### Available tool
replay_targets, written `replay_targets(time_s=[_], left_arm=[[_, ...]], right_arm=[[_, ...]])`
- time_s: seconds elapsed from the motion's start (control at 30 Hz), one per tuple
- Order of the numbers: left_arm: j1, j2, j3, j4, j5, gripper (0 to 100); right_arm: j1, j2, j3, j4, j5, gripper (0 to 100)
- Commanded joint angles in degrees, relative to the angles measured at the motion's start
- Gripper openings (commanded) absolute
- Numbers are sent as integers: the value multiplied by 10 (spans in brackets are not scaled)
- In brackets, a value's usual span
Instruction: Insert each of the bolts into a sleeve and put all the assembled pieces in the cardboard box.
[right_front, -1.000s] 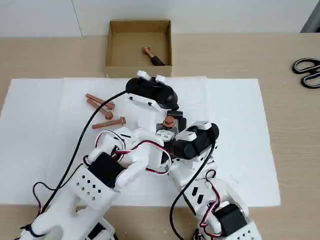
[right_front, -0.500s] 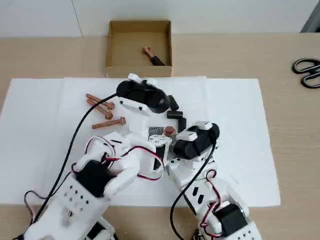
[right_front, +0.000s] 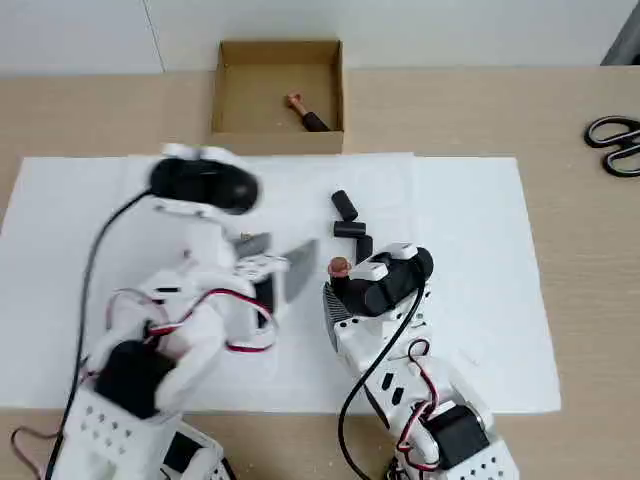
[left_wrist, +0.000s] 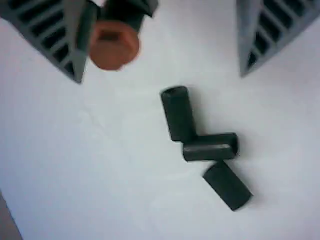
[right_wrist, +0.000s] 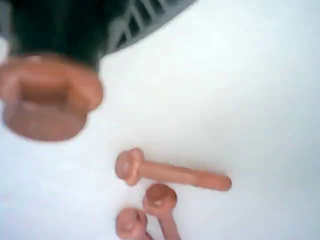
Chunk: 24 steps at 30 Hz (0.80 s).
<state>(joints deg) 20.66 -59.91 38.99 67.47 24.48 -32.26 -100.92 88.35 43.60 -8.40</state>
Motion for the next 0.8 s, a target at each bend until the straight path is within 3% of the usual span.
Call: replay_targets(time_s=[0.0, 0.13, 0.3, 0.77], left_arm=[[-77, -45, -23, 14, -5, 193], [-144, -68, -17, 79, -5, 194], [-159, -72, -16, 117, -5, 195], [-163, -73, -16, 118, -5, 193]], right_arm=[[2, -4, -16, -12, 4, 4], [59, 0, -38, 1, 35, 4], [140, 85, -130, 5, 93, 4], [147, 778, -724, -54, 100, 4]])
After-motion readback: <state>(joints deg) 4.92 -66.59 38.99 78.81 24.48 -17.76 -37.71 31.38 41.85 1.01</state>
